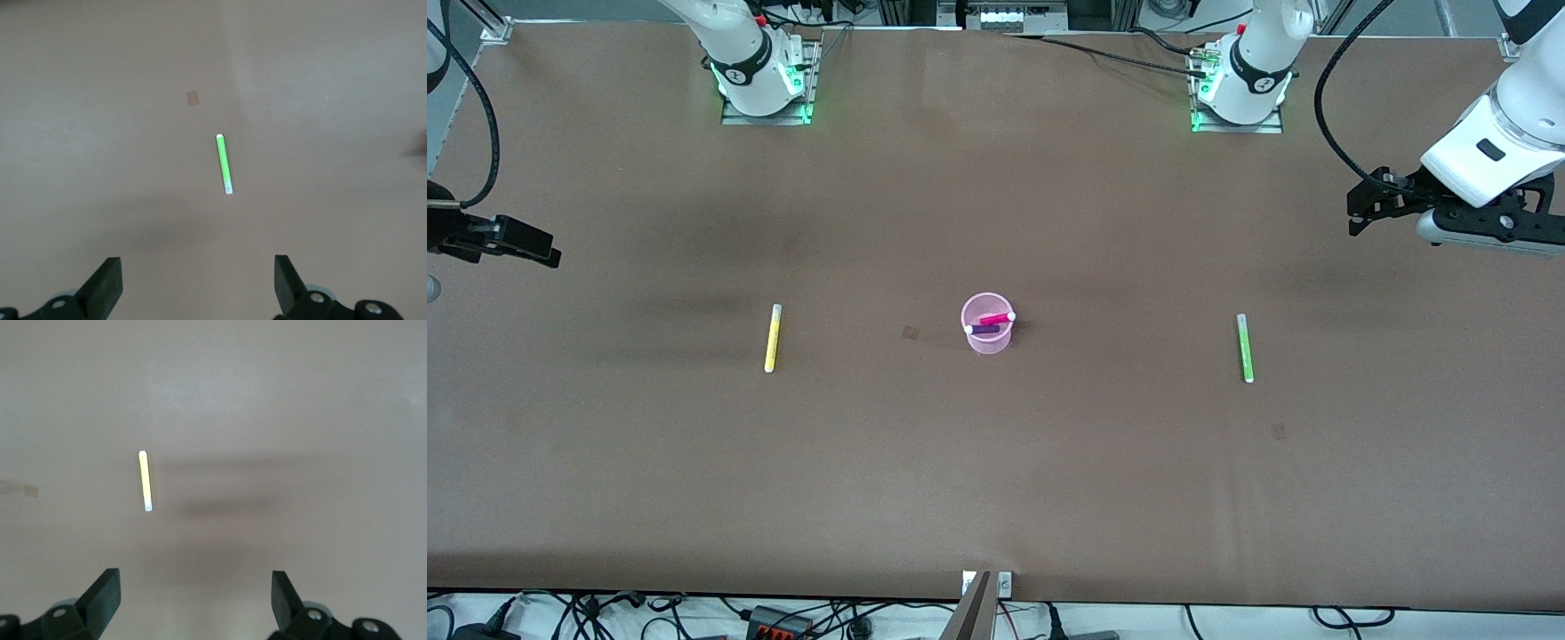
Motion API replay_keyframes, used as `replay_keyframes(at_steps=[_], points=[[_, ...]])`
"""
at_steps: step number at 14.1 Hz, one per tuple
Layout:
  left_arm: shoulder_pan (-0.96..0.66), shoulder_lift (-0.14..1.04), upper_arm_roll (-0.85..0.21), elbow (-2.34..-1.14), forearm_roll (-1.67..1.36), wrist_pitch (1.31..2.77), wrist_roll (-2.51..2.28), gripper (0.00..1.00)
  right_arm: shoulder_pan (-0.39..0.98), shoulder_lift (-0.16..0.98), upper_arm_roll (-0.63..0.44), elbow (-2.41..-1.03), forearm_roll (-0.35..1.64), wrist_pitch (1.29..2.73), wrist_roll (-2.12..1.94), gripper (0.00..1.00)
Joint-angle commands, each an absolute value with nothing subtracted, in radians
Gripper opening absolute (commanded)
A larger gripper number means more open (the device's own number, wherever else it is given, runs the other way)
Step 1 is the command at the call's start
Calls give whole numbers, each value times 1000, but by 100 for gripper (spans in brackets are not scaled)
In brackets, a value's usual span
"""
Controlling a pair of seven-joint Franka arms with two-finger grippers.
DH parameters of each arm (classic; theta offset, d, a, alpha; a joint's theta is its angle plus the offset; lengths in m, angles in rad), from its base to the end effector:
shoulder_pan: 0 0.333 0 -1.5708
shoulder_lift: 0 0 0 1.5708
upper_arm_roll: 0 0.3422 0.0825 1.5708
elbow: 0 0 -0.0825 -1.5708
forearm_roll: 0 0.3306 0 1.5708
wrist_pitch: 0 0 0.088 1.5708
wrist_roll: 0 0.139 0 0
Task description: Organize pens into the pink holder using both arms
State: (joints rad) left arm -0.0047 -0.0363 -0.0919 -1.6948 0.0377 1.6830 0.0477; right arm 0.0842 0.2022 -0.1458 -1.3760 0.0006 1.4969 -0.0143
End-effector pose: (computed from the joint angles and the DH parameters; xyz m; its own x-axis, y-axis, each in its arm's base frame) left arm 0.4961 -0.0441 0.5944 0.9887 -0.1479 0.0223 -0.1469 -0.9883 -0.0420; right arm 0.5561 -0.0251 0.5871 0.9958 -0.0464 -0.0795 -0.0444 -0.9986 0.0274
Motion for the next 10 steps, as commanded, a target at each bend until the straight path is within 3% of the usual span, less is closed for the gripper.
replay_keyframes(at_steps=[1,6,10], points=[[-5,-34,-94,-1674,29,1663,43,100,75,118,-132,-1483,14,1502,-20,100],[-5,-34,-100,-1674,29,1661,43,100,83,-38,-127,-1721,5,1632,-32,100],[-3,-34,-100,-1674,29,1661,43,100,103,-92,-126,-1804,-29,1686,-29,100]])
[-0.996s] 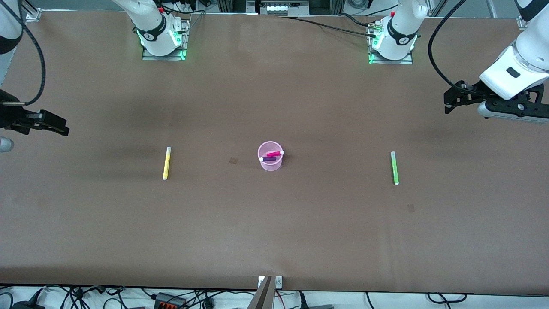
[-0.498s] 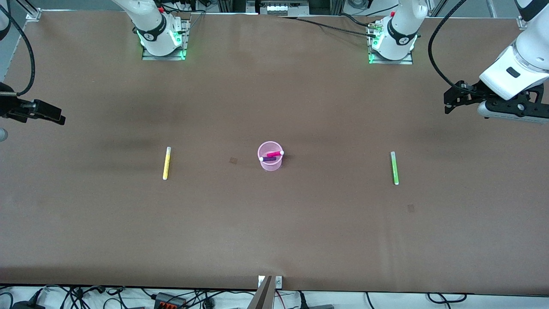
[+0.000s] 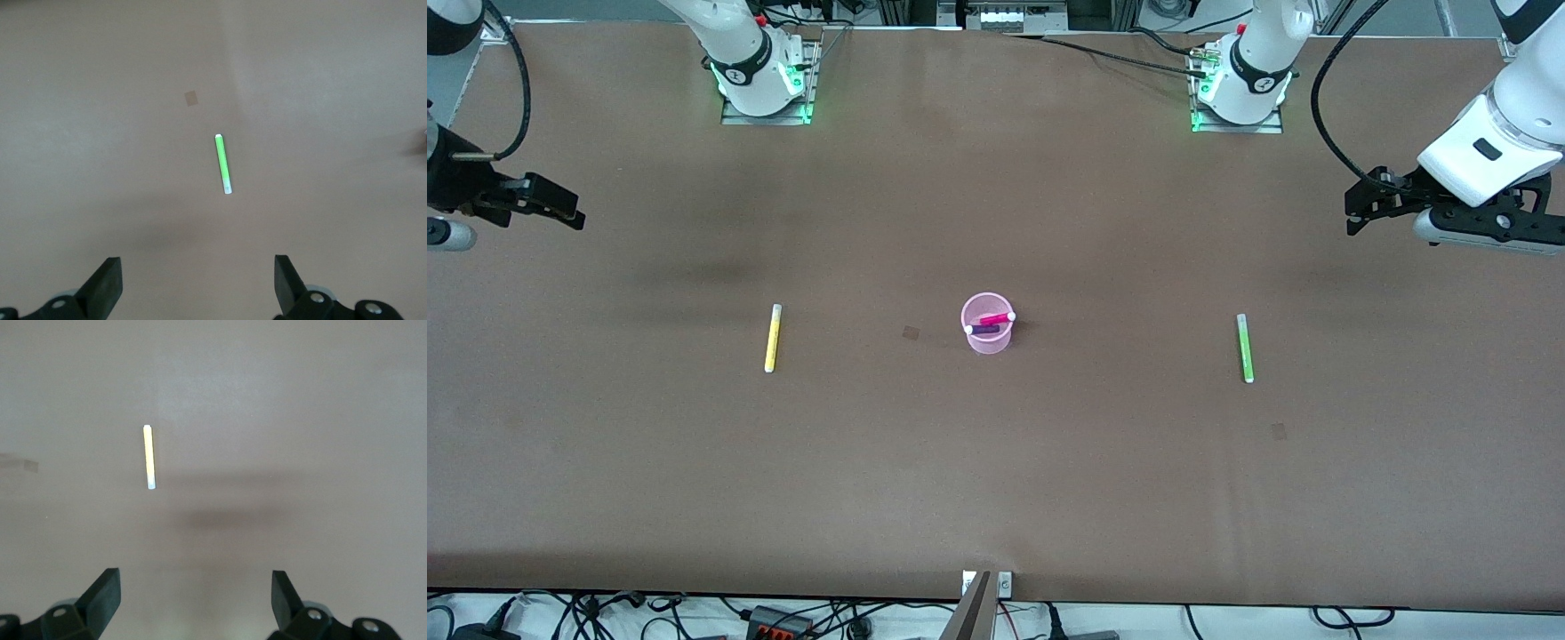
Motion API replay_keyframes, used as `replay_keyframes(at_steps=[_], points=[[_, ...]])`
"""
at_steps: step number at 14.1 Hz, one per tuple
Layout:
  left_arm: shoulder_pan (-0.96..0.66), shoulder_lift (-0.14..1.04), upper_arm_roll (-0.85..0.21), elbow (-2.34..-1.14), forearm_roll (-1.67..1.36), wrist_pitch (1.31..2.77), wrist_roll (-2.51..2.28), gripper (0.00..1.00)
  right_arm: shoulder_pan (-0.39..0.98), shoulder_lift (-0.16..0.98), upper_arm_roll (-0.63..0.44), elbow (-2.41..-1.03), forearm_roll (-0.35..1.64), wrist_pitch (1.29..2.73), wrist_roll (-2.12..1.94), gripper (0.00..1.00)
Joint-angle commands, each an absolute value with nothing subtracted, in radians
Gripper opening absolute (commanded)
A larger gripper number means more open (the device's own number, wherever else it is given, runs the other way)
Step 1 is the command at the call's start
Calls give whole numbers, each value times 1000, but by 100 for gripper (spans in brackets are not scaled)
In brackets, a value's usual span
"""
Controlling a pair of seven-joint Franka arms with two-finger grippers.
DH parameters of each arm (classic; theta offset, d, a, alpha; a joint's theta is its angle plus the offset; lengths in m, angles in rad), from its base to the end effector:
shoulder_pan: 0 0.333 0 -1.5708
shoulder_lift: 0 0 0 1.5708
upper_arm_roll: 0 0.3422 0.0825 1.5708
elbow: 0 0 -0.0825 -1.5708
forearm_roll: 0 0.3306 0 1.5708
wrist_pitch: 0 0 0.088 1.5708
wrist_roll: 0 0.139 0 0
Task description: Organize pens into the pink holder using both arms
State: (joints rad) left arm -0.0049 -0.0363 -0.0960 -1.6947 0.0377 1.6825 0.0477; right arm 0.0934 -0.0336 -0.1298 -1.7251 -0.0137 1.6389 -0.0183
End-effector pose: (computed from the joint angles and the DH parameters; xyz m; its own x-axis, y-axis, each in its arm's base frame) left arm 0.4958 -0.0462 0.5944 0.9881 -0.1522 0.0219 -0.1512 -0.9876 -0.0421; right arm 0.4893 -0.0207 0.5763 0.9985 -0.0168 -0.0530 -0.0164 -0.9998 0.0083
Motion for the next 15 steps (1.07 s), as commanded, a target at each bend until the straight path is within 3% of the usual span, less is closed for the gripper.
replay_keyframes(at_steps=[1,15], points=[[-3,-34,-100,-1674,29,1661,43,100,101,-97,-124,-1812,-31,1687,-29,100],[-3,-21,-100,-1672,29,1646,41,100,97,-78,-123,-1763,-25,1675,-35,100]])
